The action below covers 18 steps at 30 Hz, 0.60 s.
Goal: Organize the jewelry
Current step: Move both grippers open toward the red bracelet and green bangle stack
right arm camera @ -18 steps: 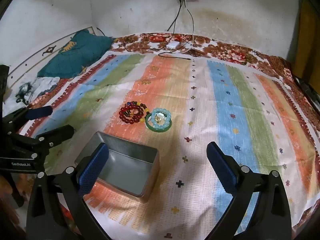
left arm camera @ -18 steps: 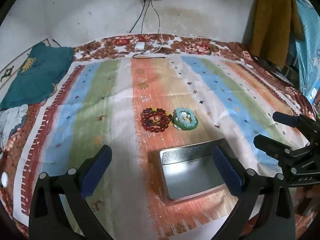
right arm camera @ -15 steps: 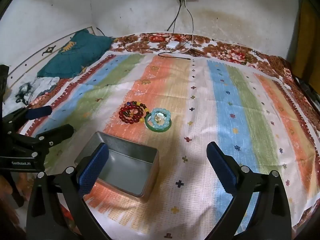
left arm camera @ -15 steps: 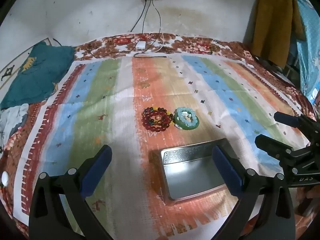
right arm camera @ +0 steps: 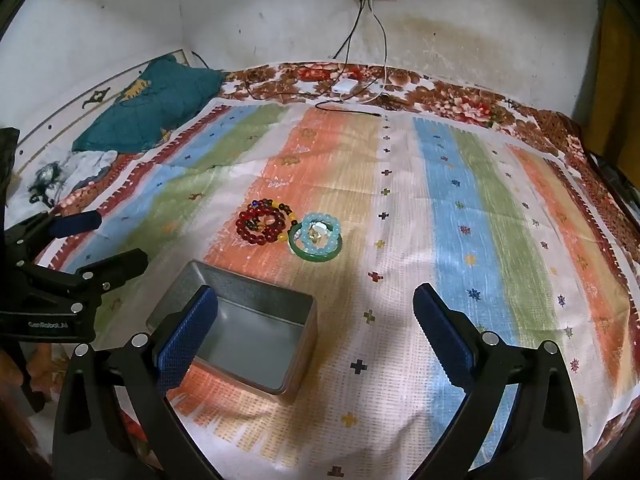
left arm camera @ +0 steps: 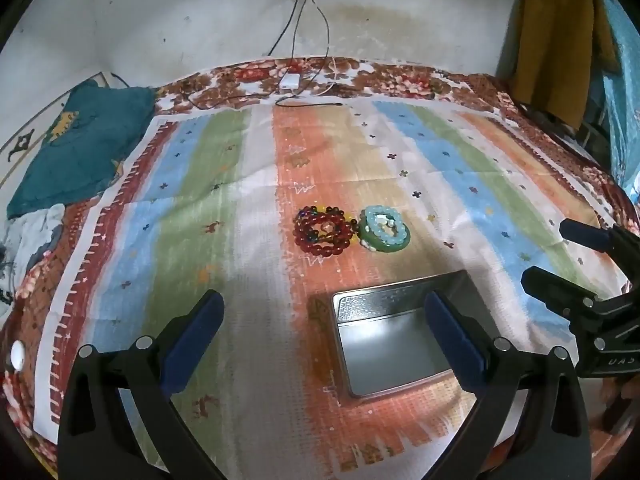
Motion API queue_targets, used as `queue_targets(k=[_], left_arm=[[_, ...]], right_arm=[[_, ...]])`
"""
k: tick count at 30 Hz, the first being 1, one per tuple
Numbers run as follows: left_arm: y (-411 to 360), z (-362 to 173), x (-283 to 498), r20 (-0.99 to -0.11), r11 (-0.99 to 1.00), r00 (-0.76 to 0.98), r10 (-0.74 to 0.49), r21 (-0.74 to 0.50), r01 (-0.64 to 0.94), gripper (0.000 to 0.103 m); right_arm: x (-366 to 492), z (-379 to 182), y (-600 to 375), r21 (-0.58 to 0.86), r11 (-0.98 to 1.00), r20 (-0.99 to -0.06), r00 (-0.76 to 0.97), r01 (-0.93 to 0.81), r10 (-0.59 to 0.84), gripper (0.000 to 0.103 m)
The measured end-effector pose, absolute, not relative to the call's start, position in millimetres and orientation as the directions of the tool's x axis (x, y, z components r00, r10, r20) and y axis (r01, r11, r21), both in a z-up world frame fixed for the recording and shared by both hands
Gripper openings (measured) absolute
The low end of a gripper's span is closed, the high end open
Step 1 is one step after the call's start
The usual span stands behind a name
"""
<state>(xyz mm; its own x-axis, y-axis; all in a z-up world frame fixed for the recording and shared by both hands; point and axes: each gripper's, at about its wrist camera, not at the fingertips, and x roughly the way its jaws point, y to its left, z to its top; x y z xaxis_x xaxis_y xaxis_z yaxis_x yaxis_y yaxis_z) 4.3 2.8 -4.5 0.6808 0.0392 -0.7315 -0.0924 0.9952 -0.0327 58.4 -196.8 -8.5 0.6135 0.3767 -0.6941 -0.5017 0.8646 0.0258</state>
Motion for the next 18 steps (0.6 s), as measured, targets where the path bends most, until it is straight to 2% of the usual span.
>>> queue_targets(k=[18], left_arm=[[13.5, -11.4, 13.3, -0.760, 0.992, 0.649, 0.047, -0.042, -0.121, 0.098]], right_arm=[[65.4, -11.7, -194.1, 0.040, 0.866, -0.705, 0.600, -0.498, 0.378, 0.099]])
